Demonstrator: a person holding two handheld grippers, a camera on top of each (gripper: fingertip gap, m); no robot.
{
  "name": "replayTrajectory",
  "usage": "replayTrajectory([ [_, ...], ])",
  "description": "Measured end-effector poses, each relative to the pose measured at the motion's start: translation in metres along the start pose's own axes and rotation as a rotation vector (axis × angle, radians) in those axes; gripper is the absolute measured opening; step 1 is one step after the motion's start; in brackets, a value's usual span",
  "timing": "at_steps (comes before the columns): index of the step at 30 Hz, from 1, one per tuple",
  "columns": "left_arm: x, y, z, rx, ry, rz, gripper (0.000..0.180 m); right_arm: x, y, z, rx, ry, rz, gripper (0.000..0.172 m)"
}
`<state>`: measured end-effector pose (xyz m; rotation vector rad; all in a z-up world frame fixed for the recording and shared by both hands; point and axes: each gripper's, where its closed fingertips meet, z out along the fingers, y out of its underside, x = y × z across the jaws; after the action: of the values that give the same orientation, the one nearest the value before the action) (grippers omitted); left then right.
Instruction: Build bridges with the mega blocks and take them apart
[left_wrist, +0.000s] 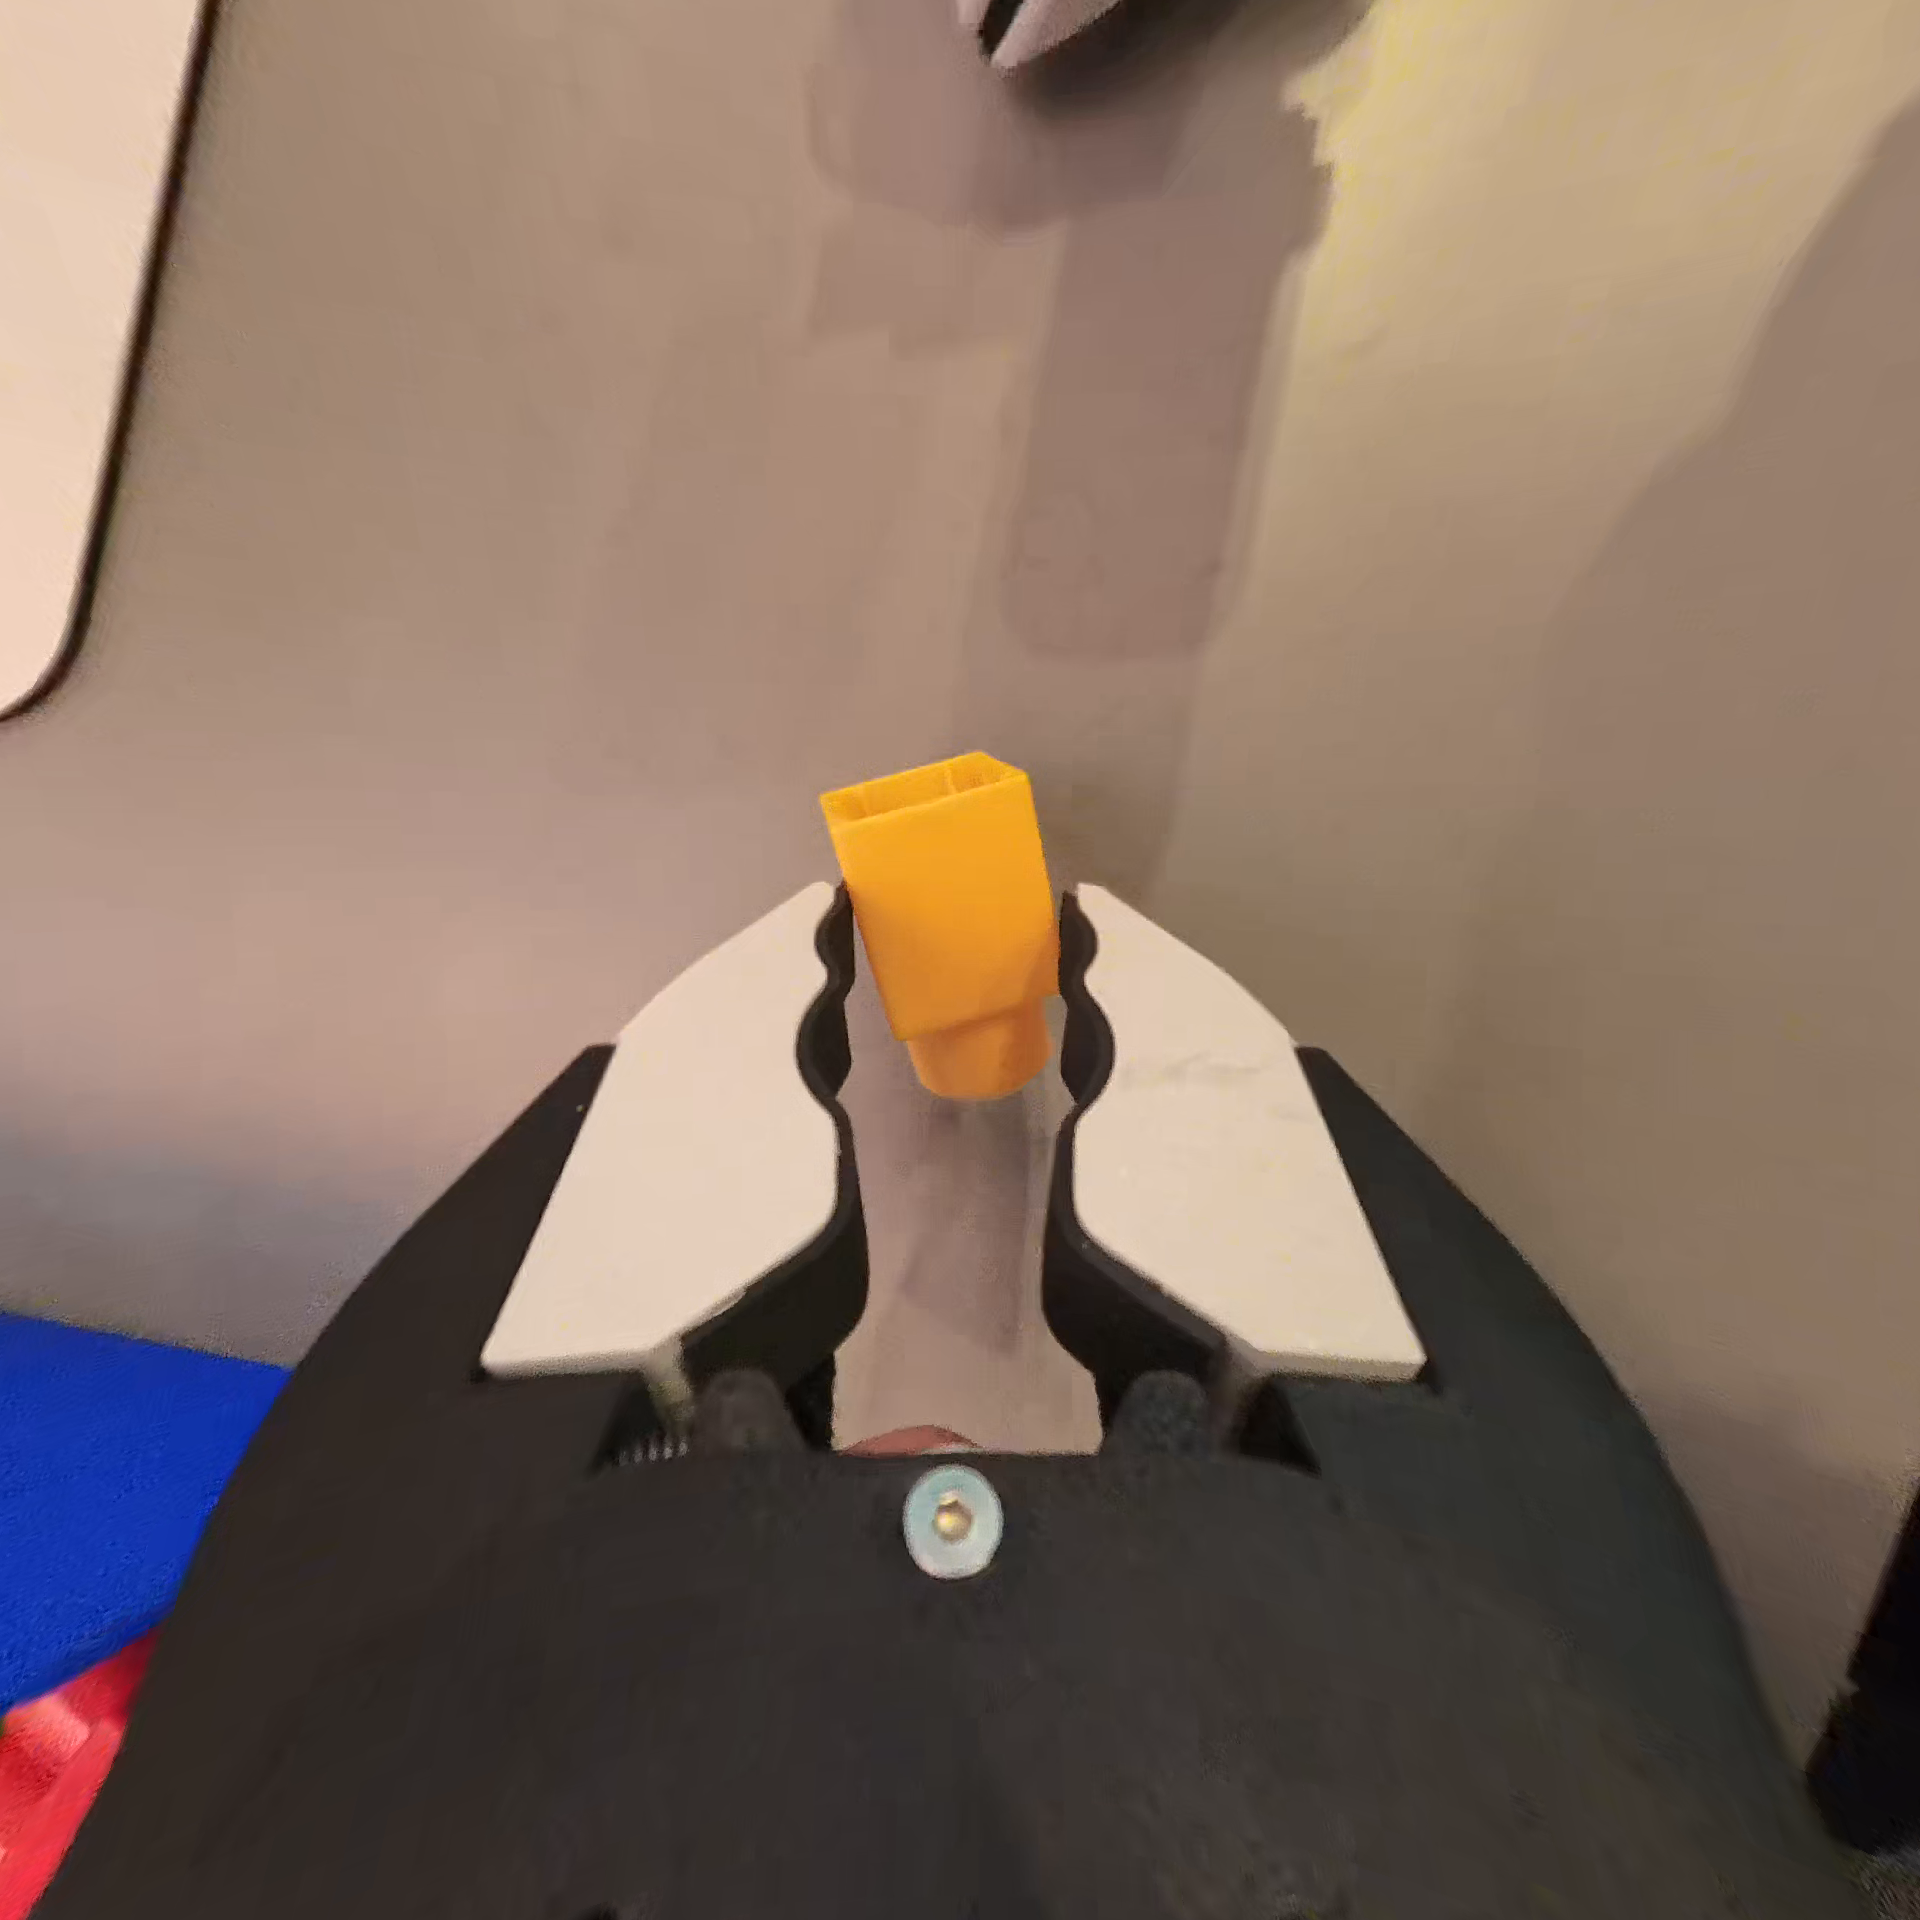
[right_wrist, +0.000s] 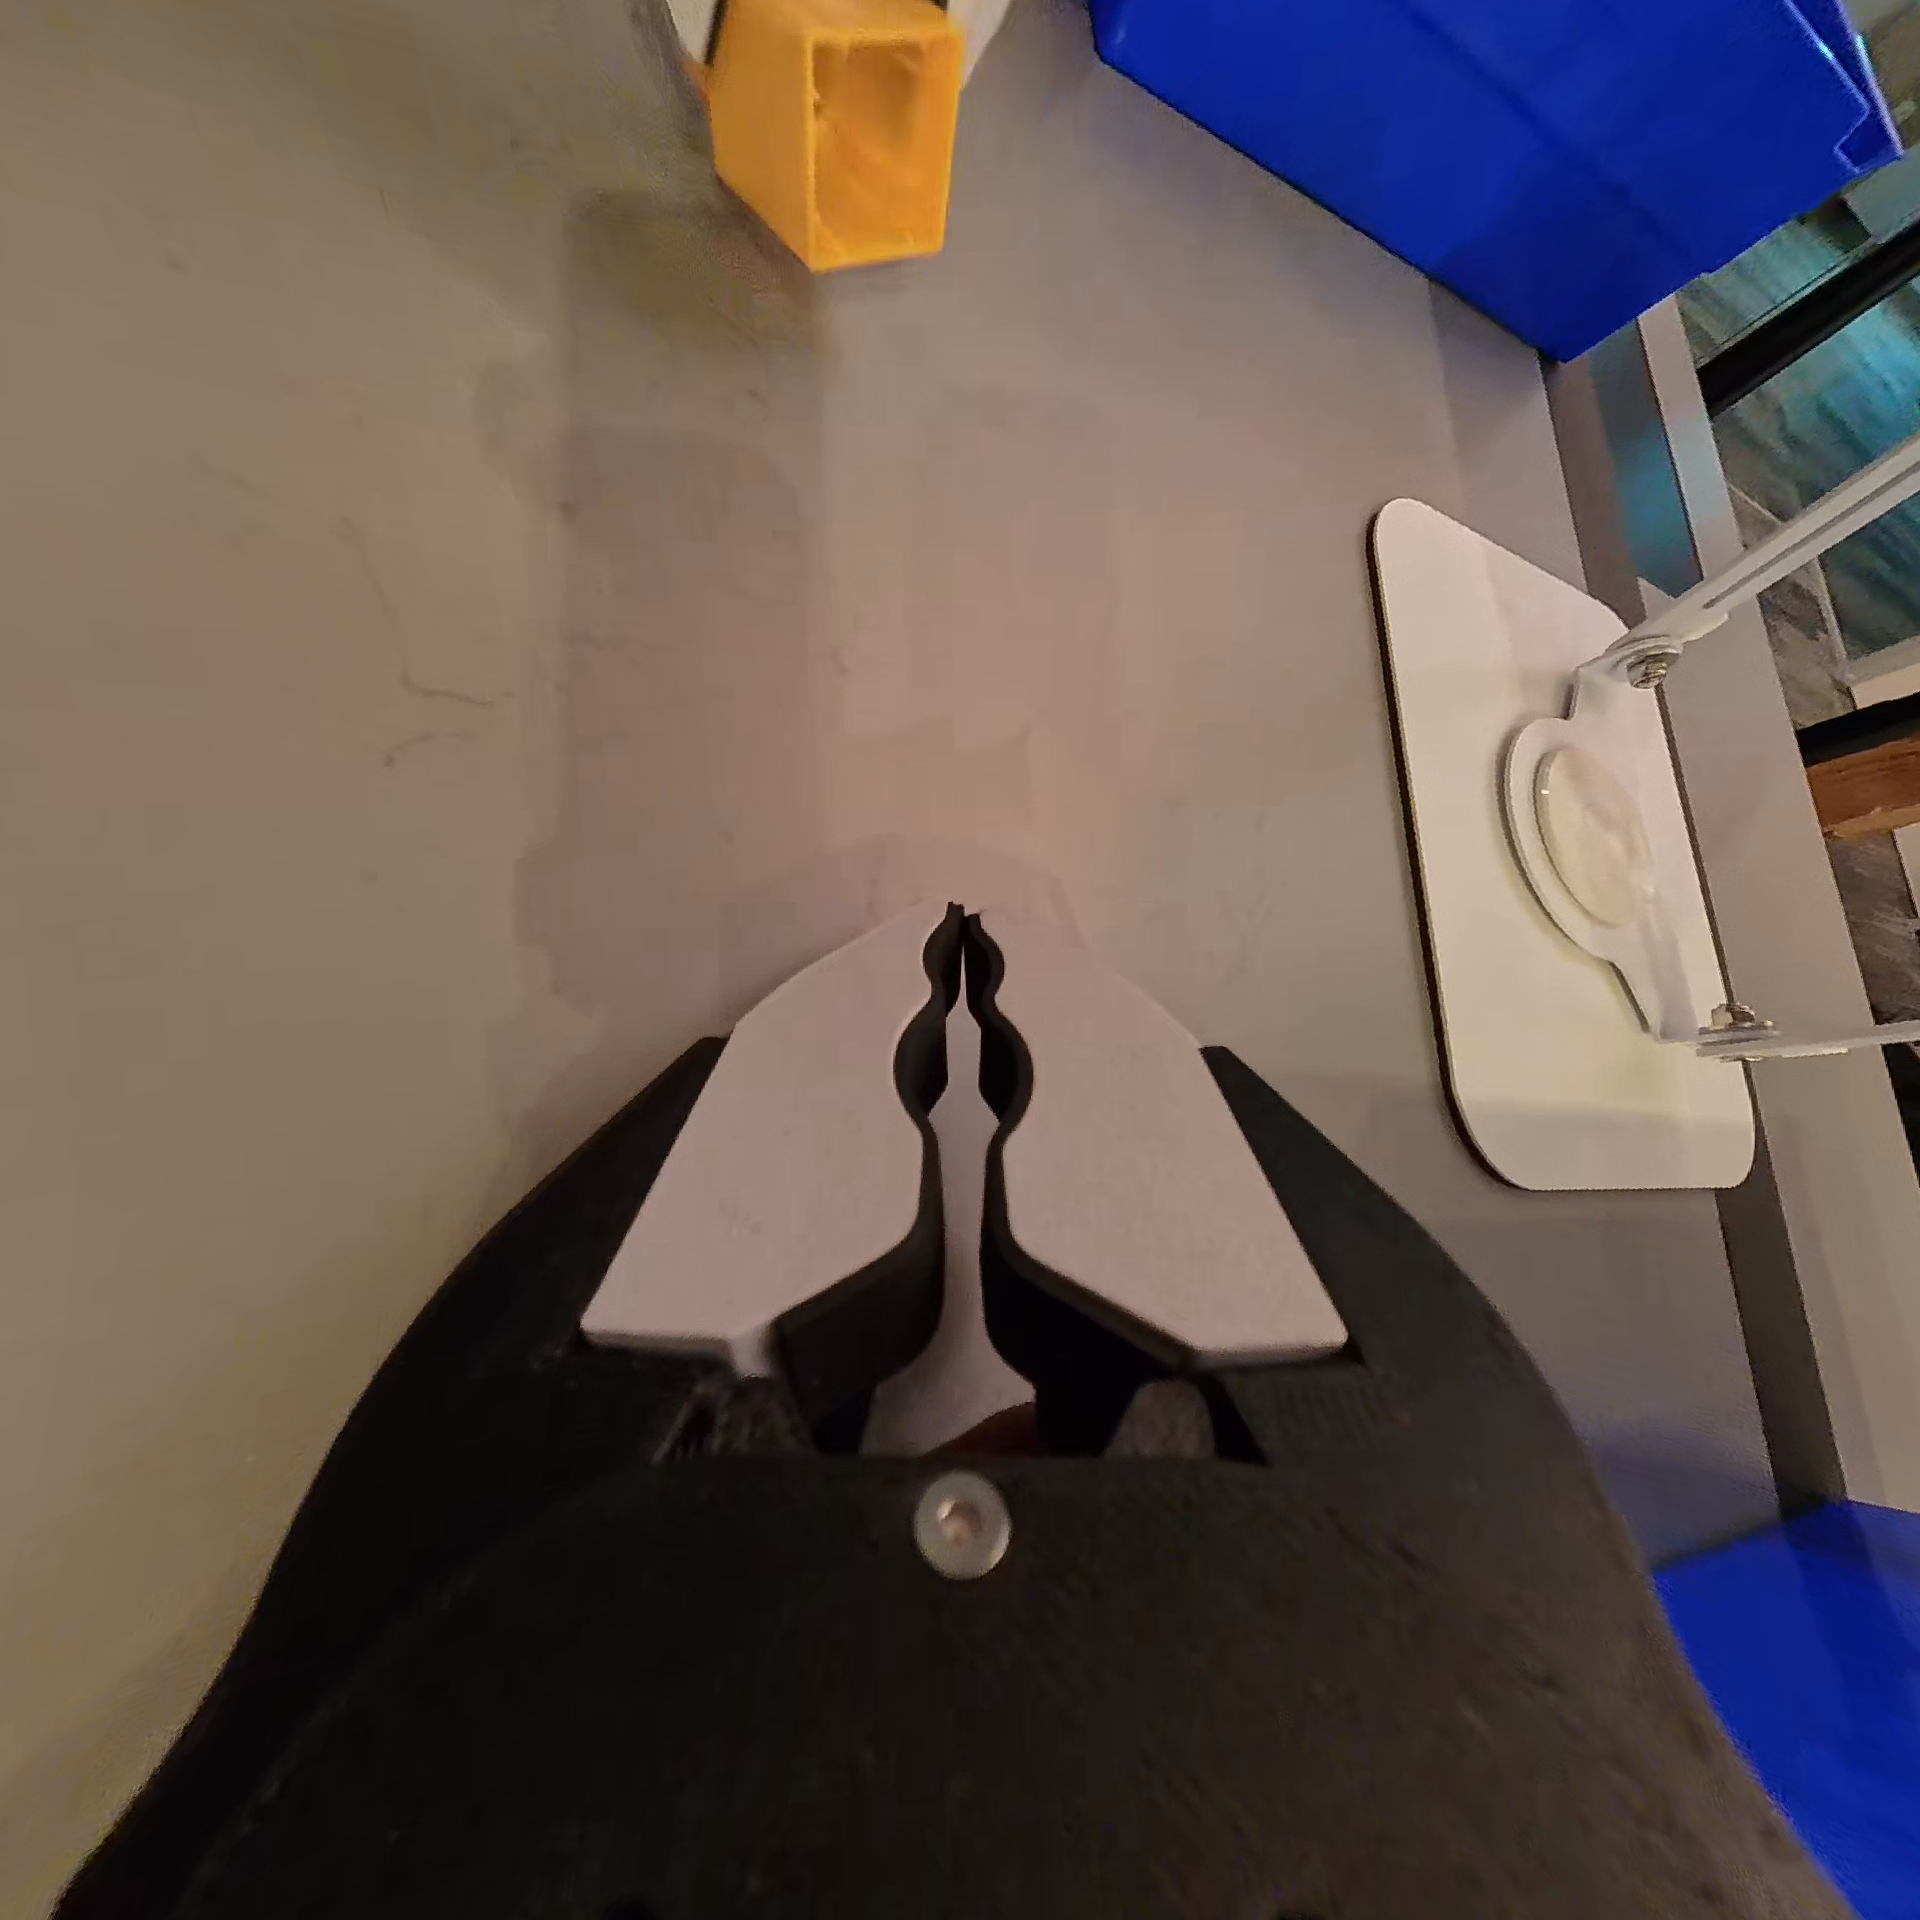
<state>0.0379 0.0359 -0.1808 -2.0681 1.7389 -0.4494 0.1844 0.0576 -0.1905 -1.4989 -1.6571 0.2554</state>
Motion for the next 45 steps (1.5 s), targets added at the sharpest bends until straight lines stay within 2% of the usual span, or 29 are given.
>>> replayTrajectory([
  [2,0.002,0.0,0.006,0.028,0.043,-0.028,0.038,-0.002,0.001,0.001,-0.006,-0.004,-0.01,0.0],
  [3,0.002,0.0,0.008,0.029,0.047,-0.045,0.044,-0.002,0.001,0.001,-0.004,-0.003,-0.014,0.0],
  [4,0.002,-0.001,0.008,0.041,0.051,-0.054,0.06,-0.002,0.001,0.001,-0.002,-0.004,-0.012,0.0],
  [5,0.004,-0.001,0.005,0.045,0.072,-0.057,0.064,-0.002,0.001,0.0,0.001,-0.005,-0.009,0.0],
  [8,-0.008,-0.014,-0.038,0.16,0.059,-0.057,0.062,-0.001,0.001,0.0,0.011,-0.009,0.002,0.0],
  [9,-0.026,-0.017,-0.059,0.204,0.003,-0.061,0.059,-0.001,0.001,0.0,0.016,-0.012,0.009,0.0],
  [11,-0.081,-0.013,-0.1,0.242,-0.202,-0.051,0.052,0.0,0.001,-0.001,0.024,-0.016,0.021,0.0],
  [13,-0.146,0.01,-0.129,0.175,-0.395,-0.095,0.051,0.0,0.001,-0.001,0.033,-0.02,0.031,0.0],
  [15,-0.203,0.039,-0.143,0.093,-0.519,-0.153,0.053,0.0,0.001,-0.001,0.037,-0.022,0.038,0.0],
  [19,-0.274,0.064,-0.139,0.096,-0.585,-0.275,0.05,0.001,0.001,-0.001,0.039,-0.023,0.042,0.0],
  [23,-0.313,0.078,-0.116,0.017,-0.619,-0.367,0.047,0.001,0.001,-0.001,0.04,-0.025,0.046,0.0],
  [26,-0.327,0.09,-0.091,-0.024,-0.574,-0.463,0.047,0.001,0.001,-0.001,0.04,-0.027,0.046,0.0],
  [31,-0.342,0.098,-0.07,-0.044,-0.564,-0.508,0.049,0.001,0.001,-0.001,0.041,-0.028,0.045,0.0],
  [33,-0.348,0.102,-0.07,-0.058,-0.585,-0.508,0.04,0.001,0.001,-0.001,0.042,-0.029,0.045,0.0],
  [38,-0.356,0.102,-0.071,-0.023,-0.581,-0.553,0.037,0.001,0.001,-0.001,0.042,-0.029,0.045,0.0],
  [40,-0.358,0.102,-0.072,-0.016,-0.579,-0.542,0.029,0.001,0.001,-0.001,0.042,-0.03,0.046,0.0],
  [45,-0.358,0.106,-0.076,-0.003,-0.601,-0.542,0.028,0.001,0.001,0.0,0.042,-0.031,0.046,0.0],
])
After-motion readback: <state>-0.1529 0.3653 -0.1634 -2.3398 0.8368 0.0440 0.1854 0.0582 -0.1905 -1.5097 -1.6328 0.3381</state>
